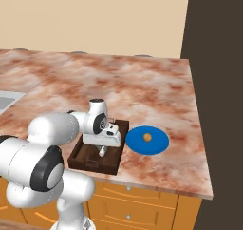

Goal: Move the dessert items from the plates to the tray.

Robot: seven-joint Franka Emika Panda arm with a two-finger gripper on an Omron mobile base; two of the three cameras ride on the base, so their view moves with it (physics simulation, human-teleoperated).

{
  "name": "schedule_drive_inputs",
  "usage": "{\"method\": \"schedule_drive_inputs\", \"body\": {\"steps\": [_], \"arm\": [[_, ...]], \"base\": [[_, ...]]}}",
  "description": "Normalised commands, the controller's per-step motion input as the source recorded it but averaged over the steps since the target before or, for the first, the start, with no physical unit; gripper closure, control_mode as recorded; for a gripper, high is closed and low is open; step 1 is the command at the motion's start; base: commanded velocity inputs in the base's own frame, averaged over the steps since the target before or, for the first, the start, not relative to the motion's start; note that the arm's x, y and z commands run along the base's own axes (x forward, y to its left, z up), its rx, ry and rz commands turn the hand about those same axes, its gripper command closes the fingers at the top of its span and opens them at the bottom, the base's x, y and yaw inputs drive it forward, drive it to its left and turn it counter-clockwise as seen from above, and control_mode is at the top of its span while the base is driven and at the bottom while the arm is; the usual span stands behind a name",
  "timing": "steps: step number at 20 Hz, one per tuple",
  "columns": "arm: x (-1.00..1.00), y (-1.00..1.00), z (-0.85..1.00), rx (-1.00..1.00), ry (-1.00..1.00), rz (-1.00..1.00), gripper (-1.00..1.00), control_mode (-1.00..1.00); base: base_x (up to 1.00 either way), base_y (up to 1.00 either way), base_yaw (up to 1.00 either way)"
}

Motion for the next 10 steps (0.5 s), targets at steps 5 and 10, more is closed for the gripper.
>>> {"method": "schedule_drive_inputs", "body": {"steps": [5,10], "arm": [[0.00,0.00,0.00,0.00,0.00,0.00,-1.00,-1.00],[-0.03,-0.01,0.05,0.00,0.00,0.00,-1.00,-1.00]], "base": [[0.00,0.00,0.00],[0.00,0.00,0.00]]}}
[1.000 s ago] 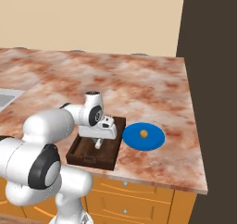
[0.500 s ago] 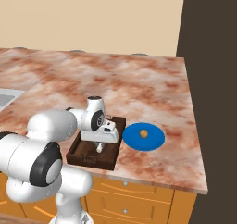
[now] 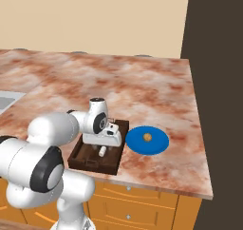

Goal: Move the dessert items from the plates to the tray.

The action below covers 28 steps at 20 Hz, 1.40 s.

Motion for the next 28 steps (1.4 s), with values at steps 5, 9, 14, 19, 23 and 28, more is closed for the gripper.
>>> {"method": "schedule_drive_inputs", "body": {"steps": [5,9,14,19,23,28], "arm": [[-0.01,-0.14,0.68,0.00,0.00,-0.06,-1.00,-1.00],[0.00,-0.32,0.79,0.00,0.00,-0.12,-1.00,-1.00],[0.01,-0.53,0.38,0.00,0.00,-0.10,-1.00,-1.00],[0.18,-0.49,0.01,0.03,0.00,-0.07,-1.00,-1.00],[0.26,-0.42,0.00,0.03,0.00,-0.05,-1.00,-1.00],[0.28,-0.42,0.00,0.00,0.00,-0.04,-1.00,-1.00]], "base": [[0.00,0.00,0.00],[0.00,0.00,0.00],[0.00,0.00,0.00],[0.00,0.00,0.00],[0.00,0.00,0.00],[0.00,0.00,0.00]]}}
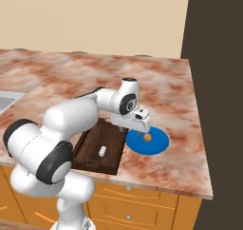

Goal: Move the dessert items from the plates to the tray.

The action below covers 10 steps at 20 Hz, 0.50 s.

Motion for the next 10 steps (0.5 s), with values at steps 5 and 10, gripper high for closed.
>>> {"method": "schedule_drive_inputs", "body": {"steps": [5,10], "arm": [[0.33,-0.35,0.00,0.00,0.00,-0.01,-1.00,-1.00],[0.28,-0.30,0.00,0.00,0.00,0.00,-1.00,-1.00]], "base": [[0.00,0.00,0.00],[0.00,0.00,0.00]]}}
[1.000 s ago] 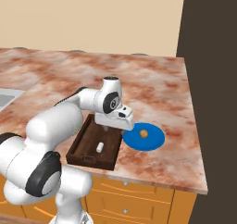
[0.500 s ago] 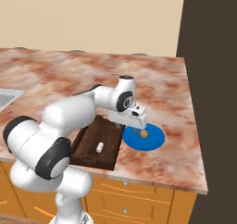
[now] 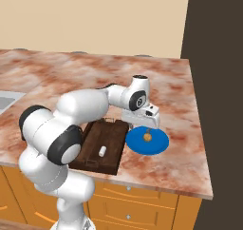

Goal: Move the dessert items from the plates to the tray.

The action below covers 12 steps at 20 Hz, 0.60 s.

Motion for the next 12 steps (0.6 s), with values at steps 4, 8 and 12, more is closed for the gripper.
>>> {"method": "schedule_drive_inputs", "body": {"steps": [4,8,12], "arm": [[0.30,-0.21,0.00,0.00,0.00,0.00,-1.00,-1.00],[0.15,-0.11,-0.09,0.00,-0.01,0.00,-1.00,-1.00],[0.11,0.00,-0.24,0.00,-0.02,0.00,-1.00,-1.00]], "base": [[0.00,0.00,0.00],[0.00,0.00,0.00],[0.00,0.00,0.00]]}}
